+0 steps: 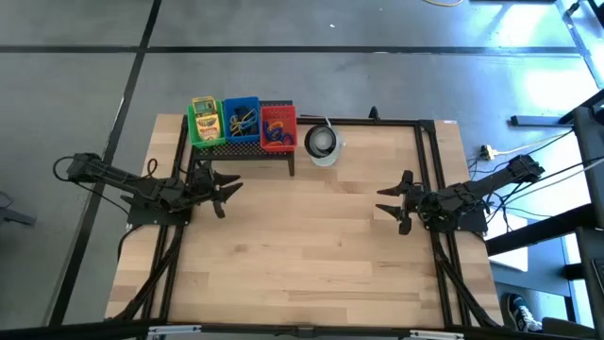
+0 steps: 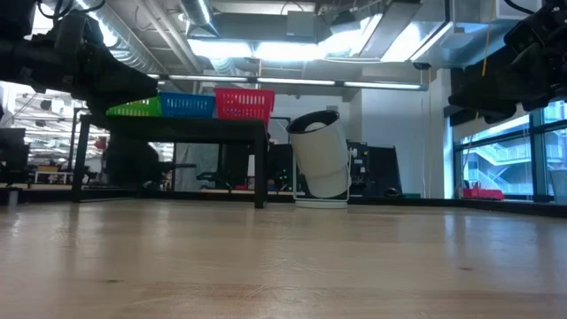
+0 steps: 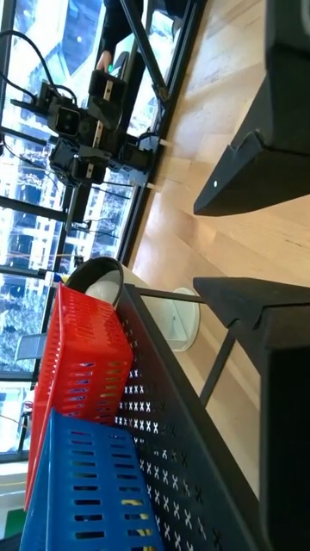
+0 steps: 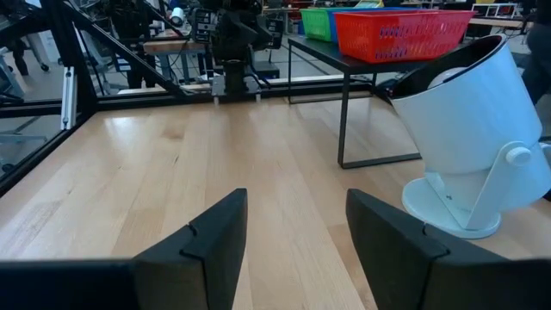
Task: Pick & Place Office Desk Supplies
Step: Return to Home Position
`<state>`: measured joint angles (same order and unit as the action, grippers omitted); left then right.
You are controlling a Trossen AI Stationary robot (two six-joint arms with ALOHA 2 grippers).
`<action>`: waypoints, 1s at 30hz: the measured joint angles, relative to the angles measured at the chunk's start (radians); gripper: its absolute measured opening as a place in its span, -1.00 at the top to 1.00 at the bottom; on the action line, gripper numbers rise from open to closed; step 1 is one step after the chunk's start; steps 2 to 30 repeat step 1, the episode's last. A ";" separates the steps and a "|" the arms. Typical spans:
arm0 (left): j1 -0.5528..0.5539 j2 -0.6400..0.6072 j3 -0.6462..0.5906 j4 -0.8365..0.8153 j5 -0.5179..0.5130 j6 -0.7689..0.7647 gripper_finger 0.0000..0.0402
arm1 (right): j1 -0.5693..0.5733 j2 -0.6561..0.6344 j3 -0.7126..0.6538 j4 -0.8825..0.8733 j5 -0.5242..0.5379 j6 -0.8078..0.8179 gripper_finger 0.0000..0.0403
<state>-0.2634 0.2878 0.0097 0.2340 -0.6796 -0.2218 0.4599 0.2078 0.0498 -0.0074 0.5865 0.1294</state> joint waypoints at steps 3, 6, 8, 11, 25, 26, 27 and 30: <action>0.000 0.000 0.000 0.000 0.000 0.000 0.41 | 0.000 0.000 0.000 0.000 0.000 0.000 0.00; 0.000 0.000 0.000 0.000 0.000 0.000 0.41 | 0.000 0.000 0.000 0.000 0.000 0.000 0.00; 0.000 0.000 0.000 0.000 0.000 0.000 0.41 | 0.000 0.000 0.000 0.000 0.000 0.000 0.00; 0.000 0.000 0.000 0.000 0.000 0.000 0.41 | 0.000 0.000 0.000 0.000 0.000 0.000 0.00; 0.000 0.000 0.000 0.000 0.000 0.000 0.41 | 0.000 0.000 0.000 0.000 0.000 0.000 0.00; 0.000 0.000 0.000 0.000 0.000 0.000 0.41 | 0.000 0.000 0.000 0.000 0.000 0.000 0.00; 0.000 0.000 0.000 0.000 0.000 0.000 0.41 | 0.000 0.000 0.000 0.000 0.000 0.000 0.00; 0.000 0.000 0.000 0.000 0.000 0.000 0.41 | 0.000 0.000 0.000 0.000 0.000 0.000 0.00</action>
